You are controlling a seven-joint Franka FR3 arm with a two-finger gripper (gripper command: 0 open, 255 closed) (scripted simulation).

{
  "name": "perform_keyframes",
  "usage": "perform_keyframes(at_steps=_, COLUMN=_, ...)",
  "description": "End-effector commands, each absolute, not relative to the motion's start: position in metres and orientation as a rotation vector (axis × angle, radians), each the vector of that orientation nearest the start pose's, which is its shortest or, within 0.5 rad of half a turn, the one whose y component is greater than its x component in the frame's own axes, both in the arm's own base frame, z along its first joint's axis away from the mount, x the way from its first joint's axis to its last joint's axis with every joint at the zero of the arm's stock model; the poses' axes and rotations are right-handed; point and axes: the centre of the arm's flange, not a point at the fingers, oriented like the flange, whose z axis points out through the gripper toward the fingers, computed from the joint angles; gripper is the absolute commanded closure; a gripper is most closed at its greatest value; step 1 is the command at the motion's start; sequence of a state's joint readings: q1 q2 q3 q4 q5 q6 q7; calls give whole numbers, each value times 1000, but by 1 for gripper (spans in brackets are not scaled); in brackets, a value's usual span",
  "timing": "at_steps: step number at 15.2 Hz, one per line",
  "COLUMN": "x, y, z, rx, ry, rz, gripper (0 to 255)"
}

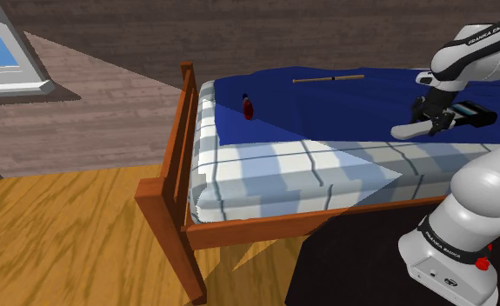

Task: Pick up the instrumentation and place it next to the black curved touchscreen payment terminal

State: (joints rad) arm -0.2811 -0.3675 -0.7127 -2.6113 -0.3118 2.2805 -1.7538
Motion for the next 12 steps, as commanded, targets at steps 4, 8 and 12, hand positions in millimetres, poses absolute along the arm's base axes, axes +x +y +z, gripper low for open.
perform_keyframes(at_steps=4, x=228, y=-343, z=393, rx=-2733, ry=-1504, rz=0, gripper=0)
perform_keyframes(at_steps=8, x=228, y=-343, z=393, rx=-2733, ry=-1504, rz=0, gripper=0)
perform_keyframes(at_steps=12, x=228, y=-343, z=393, rx=-2733, ry=-1504, rz=0, gripper=0)
